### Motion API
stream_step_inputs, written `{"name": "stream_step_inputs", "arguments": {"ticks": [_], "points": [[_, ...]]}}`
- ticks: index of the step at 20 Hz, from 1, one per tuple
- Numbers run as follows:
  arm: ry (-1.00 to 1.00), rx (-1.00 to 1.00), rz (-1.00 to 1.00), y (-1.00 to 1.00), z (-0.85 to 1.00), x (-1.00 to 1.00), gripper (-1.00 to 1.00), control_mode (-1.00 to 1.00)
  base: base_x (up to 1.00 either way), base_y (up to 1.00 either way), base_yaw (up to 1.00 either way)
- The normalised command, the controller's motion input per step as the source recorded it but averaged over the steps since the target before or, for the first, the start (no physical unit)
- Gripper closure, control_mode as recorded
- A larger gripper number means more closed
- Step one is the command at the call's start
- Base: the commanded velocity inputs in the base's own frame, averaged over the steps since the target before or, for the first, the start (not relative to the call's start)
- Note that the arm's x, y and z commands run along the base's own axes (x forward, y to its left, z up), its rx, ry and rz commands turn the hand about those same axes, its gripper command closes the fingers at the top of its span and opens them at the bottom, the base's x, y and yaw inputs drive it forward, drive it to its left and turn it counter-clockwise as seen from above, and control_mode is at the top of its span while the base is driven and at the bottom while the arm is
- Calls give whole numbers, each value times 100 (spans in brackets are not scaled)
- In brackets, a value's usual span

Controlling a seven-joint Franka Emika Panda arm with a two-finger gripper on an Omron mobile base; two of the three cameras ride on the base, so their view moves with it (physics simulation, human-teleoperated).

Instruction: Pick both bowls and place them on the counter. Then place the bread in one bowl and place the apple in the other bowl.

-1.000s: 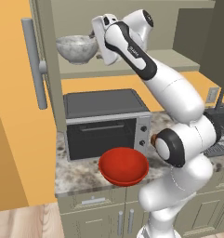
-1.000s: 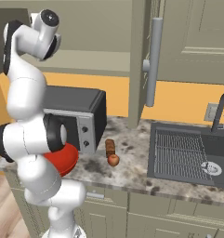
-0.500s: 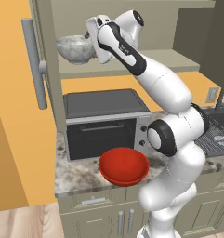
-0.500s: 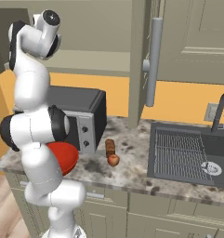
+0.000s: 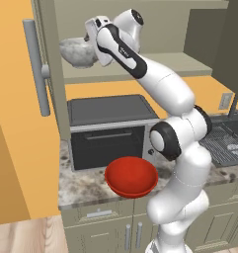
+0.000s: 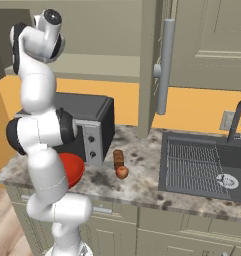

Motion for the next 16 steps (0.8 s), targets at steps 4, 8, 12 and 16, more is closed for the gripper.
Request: {"name": "stream_step_inputs", "arguments": {"ticks": [4,8,12,16], "points": [[0,-5,0,14,-16,0,100,-100,0,0,0],[-2,-2,0,2,-11,0,100,-100,0,0,0],[-17,0,-1,-1,0,-24,100,-100,0,0,0],[-25,0,-3,-5,0,-66,100,-100,0,0,0]]}}
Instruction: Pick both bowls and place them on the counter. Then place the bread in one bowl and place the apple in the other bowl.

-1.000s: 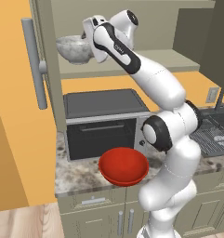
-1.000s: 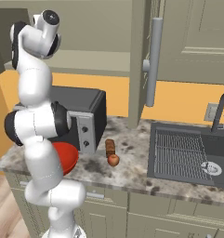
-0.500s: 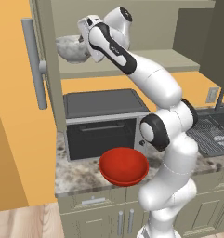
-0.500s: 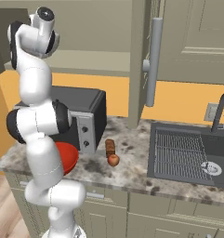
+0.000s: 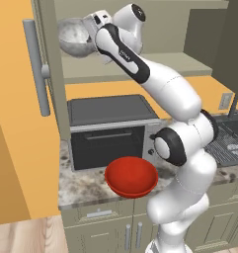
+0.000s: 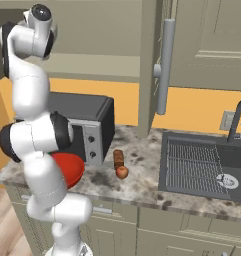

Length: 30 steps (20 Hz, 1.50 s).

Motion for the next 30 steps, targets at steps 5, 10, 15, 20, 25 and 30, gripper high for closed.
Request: {"name": "stream_step_inputs", "arguments": {"ticks": [5,10,15,20,25,30], "points": [[-29,7,-5,-28,-6,-98,100,-100,0,0,0],[-14,8,-17,-63,-18,-100,100,-100,0,0,0],[-3,11,-21,-79,-34,-100,100,-100,0,0,0],[0,7,-20,-71,-43,-98,100,-100,0,0,0],[0,8,-21,-71,-35,-99,100,-100,0,0,0],[5,6,-20,-71,-32,-78,100,-100,0,0,0]]}}
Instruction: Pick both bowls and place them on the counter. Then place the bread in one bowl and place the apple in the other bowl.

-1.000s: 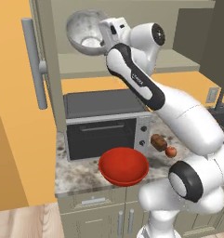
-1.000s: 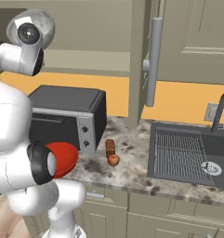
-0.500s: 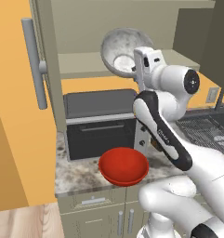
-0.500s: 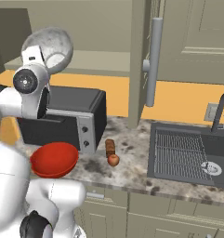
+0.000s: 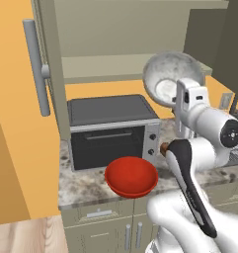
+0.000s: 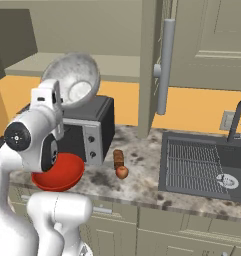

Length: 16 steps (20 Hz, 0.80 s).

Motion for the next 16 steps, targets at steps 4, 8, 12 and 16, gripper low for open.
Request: {"name": "stream_step_inputs", "arguments": {"ticks": [4,8,12,16], "points": [[12,6,-17,-75,-37,-57,100,-100,0,0,0],[17,3,-16,-57,-55,-29,100,-100,0,0,0],[3,0,-5,-28,-44,-19,100,-100,0,0,0],[-1,3,0,-20,-51,-48,100,-100,0,0,0]]}}
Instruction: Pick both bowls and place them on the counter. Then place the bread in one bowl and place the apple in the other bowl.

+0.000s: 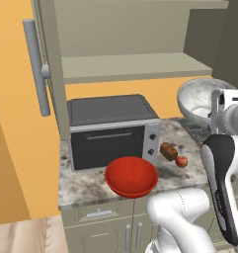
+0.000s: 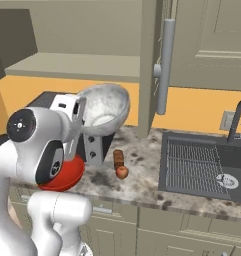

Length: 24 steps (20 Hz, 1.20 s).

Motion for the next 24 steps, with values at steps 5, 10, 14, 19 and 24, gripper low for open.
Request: {"name": "stream_step_inputs", "arguments": {"ticks": [5,10,14,19,24], "points": [[0,2,2,-11,-81,-66,100,-100,0,0,0],[0,0,10,0,-84,-47,100,-100,0,0,0],[-9,11,11,-25,-66,-54,100,-100,0,0,0],[-22,20,11,-62,-51,-55,100,-100,0,0,0],[-9,8,7,-24,-54,-24,100,-100,0,0,0]]}}
